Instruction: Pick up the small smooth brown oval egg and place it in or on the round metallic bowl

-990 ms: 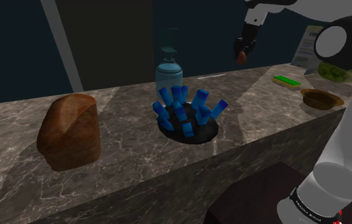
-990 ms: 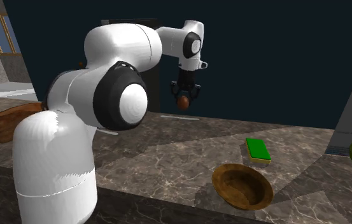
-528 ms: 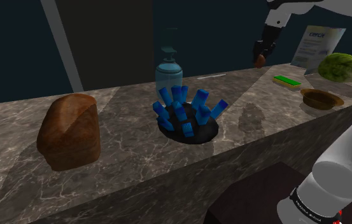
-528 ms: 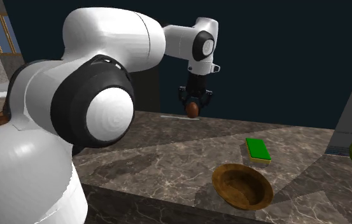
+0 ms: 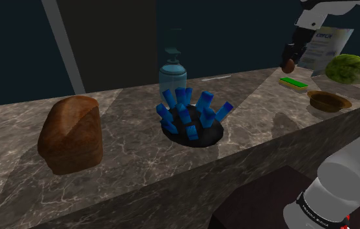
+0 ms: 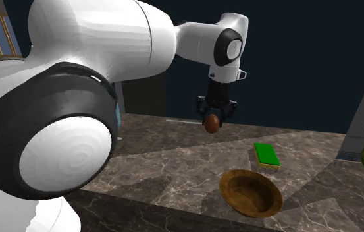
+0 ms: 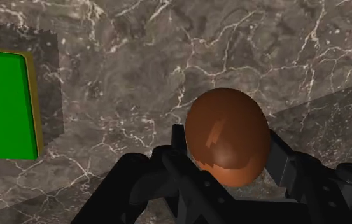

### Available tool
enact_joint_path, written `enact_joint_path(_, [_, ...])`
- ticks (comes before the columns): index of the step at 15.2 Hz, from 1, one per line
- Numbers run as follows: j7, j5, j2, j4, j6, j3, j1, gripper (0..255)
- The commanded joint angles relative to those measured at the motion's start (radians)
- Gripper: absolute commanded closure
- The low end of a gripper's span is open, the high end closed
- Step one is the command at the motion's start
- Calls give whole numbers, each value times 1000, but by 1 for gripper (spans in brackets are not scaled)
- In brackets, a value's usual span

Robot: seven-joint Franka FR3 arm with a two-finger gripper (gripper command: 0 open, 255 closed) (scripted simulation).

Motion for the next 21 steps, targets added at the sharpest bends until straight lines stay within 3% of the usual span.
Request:
enact_joint_path(1, [-37,-21,-38,-32,-5,-21,-20,255])
enact_joint_path(14, [-295,-150,-190,-102,-75,-186,-142,255])
enact_joint_path(21, [-294,-163,-210,-211,17,-192,-151,255])
